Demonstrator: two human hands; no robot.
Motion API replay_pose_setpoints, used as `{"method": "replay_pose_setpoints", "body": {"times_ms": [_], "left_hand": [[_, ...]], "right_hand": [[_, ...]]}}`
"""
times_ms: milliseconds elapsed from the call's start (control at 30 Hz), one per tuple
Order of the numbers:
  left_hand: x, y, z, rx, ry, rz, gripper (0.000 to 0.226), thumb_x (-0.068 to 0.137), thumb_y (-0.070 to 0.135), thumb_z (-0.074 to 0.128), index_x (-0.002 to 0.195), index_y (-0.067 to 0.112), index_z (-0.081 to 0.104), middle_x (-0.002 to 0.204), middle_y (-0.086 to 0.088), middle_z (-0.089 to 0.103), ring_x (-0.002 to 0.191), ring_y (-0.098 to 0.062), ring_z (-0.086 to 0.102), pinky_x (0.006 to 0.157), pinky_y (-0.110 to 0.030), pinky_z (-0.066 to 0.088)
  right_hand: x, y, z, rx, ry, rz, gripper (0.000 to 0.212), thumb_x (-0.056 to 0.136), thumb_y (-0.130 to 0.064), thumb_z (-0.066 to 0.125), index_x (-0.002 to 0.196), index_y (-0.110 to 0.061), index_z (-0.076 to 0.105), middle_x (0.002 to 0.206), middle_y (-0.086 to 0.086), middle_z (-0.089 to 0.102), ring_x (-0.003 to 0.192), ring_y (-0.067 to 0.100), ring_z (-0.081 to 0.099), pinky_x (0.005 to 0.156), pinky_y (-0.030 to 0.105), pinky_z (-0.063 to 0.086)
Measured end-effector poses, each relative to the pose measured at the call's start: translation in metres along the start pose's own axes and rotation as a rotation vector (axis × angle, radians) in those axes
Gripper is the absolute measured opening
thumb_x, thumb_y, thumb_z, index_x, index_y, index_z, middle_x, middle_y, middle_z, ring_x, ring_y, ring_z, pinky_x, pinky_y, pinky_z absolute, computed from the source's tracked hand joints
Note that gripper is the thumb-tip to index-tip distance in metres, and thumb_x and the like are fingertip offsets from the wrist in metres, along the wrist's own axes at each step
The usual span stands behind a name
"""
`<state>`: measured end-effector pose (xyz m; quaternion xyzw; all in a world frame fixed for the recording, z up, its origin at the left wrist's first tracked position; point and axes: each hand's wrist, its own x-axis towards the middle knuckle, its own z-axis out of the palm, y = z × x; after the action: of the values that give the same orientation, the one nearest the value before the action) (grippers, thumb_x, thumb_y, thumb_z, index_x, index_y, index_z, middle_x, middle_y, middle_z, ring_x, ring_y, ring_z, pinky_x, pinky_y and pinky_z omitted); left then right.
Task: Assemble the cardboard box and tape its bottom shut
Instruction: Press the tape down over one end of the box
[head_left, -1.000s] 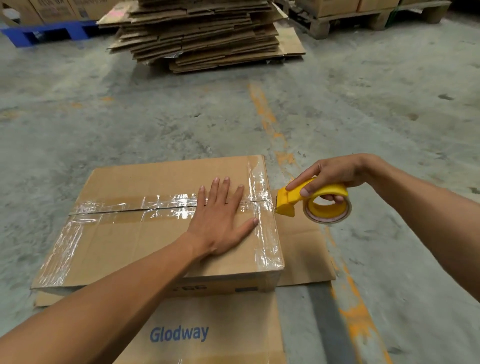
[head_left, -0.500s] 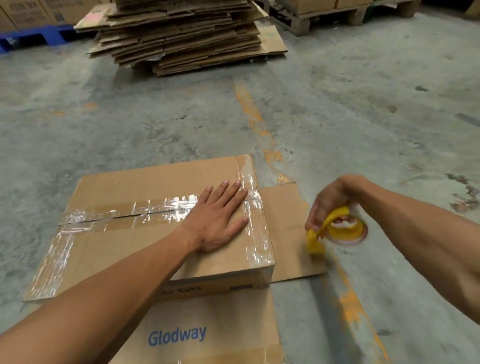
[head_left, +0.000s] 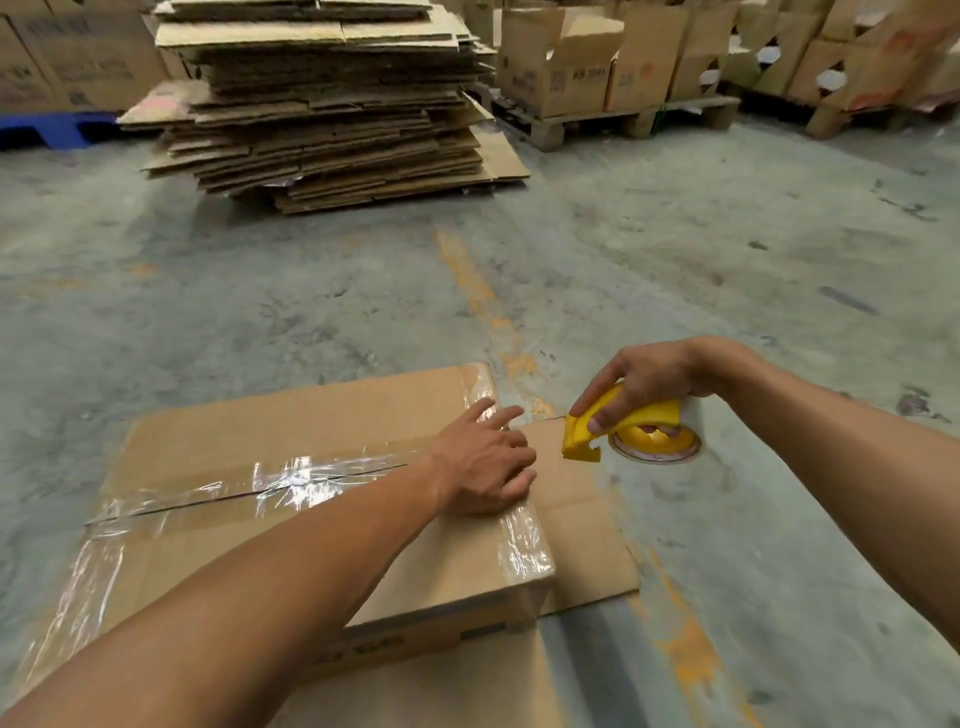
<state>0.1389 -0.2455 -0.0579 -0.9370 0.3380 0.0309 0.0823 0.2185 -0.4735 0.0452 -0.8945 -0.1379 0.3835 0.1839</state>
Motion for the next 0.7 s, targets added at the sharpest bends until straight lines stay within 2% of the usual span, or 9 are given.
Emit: {"method": "replay_pose_setpoints", "body": {"times_ms": [67, 133, 167, 233, 300, 367, 467, 567, 700], "left_hand": [[0.004, 0.004, 0.0, -0.009, -0.022, 0.003, 0.056, 0.099, 0.05, 0.019, 0.112, 0.025, 0.067, 0.128, 0.002, 0.065, 0.144, -0.026, 0.03, 0.117, -0.051, 0.014], [0.002, 0.003, -0.004, -0.03, -0.06, 0.001, 0.057, 0.1, 0.051, 0.019, 0.124, 0.027, 0.064, 0.139, 0.003, 0.058, 0.147, -0.026, 0.024, 0.119, -0.053, 0.007], [-0.001, -0.001, -0.008, -0.031, -0.09, 0.013, 0.057, 0.1, 0.051, 0.019, 0.133, 0.028, 0.058, 0.147, 0.004, 0.05, 0.15, -0.025, 0.018, 0.119, -0.054, 0.003], [-0.01, -0.016, -0.019, -0.027, -0.068, 0.041, 0.055, 0.097, 0.05, 0.022, 0.142, 0.031, 0.048, 0.153, 0.005, 0.042, 0.15, -0.023, 0.016, 0.119, -0.054, 0.003], [-0.024, -0.038, -0.029, -0.112, 0.089, -0.068, 0.05, 0.093, 0.045, 0.029, 0.135, 0.032, 0.054, 0.143, 0.004, 0.054, 0.141, -0.022, 0.036, 0.117, -0.046, 0.019], [-0.044, -0.06, -0.041, -0.464, 0.273, -0.365, 0.036, 0.095, 0.041, 0.039, 0.117, 0.028, 0.065, 0.121, 0.003, 0.068, 0.117, -0.023, 0.057, 0.102, -0.038, 0.04], [-0.08, -0.087, -0.067, -1.458, 0.308, -0.731, 0.043, 0.1, 0.049, 0.04, 0.098, 0.017, 0.068, 0.094, -0.004, 0.071, 0.083, -0.021, 0.064, 0.076, -0.032, 0.049], [-0.116, -0.108, -0.083, -1.946, 0.24, -0.779, 0.055, 0.09, 0.063, 0.049, 0.103, 0.012, 0.067, 0.085, -0.006, 0.069, 0.073, -0.02, 0.065, 0.065, -0.03, 0.049], [-0.143, -0.103, -0.096, -2.165, 0.133, -0.649, 0.063, 0.077, 0.067, 0.063, 0.105, 0.01, 0.063, 0.075, -0.005, 0.064, 0.061, -0.017, 0.059, 0.055, -0.027, 0.047]], "right_hand": [[-0.007, -0.018, -0.005, 0.057, 0.091, -0.032, 0.038, 0.071, -0.04, 0.086, 0.107, -0.038, 0.077, 0.1, -0.002, 0.073, 0.079, 0.019, 0.067, 0.069, 0.036, 0.063], [-0.015, -0.04, -0.011, 0.071, 0.191, -0.062, 0.038, 0.075, -0.04, 0.083, 0.112, -0.035, 0.075, 0.094, -0.005, 0.071, 0.074, 0.014, 0.065, 0.056, 0.025, 0.057], [-0.019, -0.052, -0.014, 0.083, 0.237, -0.081, 0.038, 0.077, -0.041, 0.081, 0.113, -0.035, 0.075, 0.096, -0.005, 0.071, 0.075, 0.014, 0.064, 0.056, 0.023, 0.055], [-0.026, -0.076, -0.023, 0.155, 0.279, -0.128, 0.039, 0.076, -0.045, 0.079, 0.114, -0.036, 0.075, 0.103, -0.001, 0.071, 0.083, 0.018, 0.067, 0.066, 0.032, 0.061], [-0.032, -0.098, -0.029, 0.277, 0.246, -0.192, 0.044, 0.074, -0.047, 0.078, 0.117, -0.037, 0.073, 0.1, 0.001, 0.071, 0.077, 0.02, 0.068, 0.062, 0.038, 0.062], [-0.035, -0.116, -0.03, 0.428, 0.158, -0.286, 0.045, 0.075, -0.043, 0.074, 0.12, -0.037, 0.07, 0.087, 0.004, 0.07, 0.054, 0.015, 0.062, 0.045, 0.027, 0.055], [-0.037, -0.133, -0.023, 0.63, 0.041, -0.414, 0.042, 0.074, -0.039, 0.074, 0.115, -0.039, 0.071, 0.076, 0.012, 0.066, 0.037, 0.011, 0.051, 0.035, 0.021, 0.047], [-0.034, -0.141, -0.013, 0.725, -0.074, -0.471, 0.059, 0.057, -0.048, 0.089, 0.113, -0.04, 0.073, 0.064, 0.009, 0.064, 0.033, 0.01, 0.048, 0.032, 0.02, 0.044], [-0.029, -0.149, 0.001, 0.805, -0.109, -0.495, 0.075, 0.045, -0.054, 0.093, 0.115, -0.039, 0.071, 0.048, 0.006, 0.05, 0.028, 0.009, 0.04, 0.033, 0.018, 0.04]]}}
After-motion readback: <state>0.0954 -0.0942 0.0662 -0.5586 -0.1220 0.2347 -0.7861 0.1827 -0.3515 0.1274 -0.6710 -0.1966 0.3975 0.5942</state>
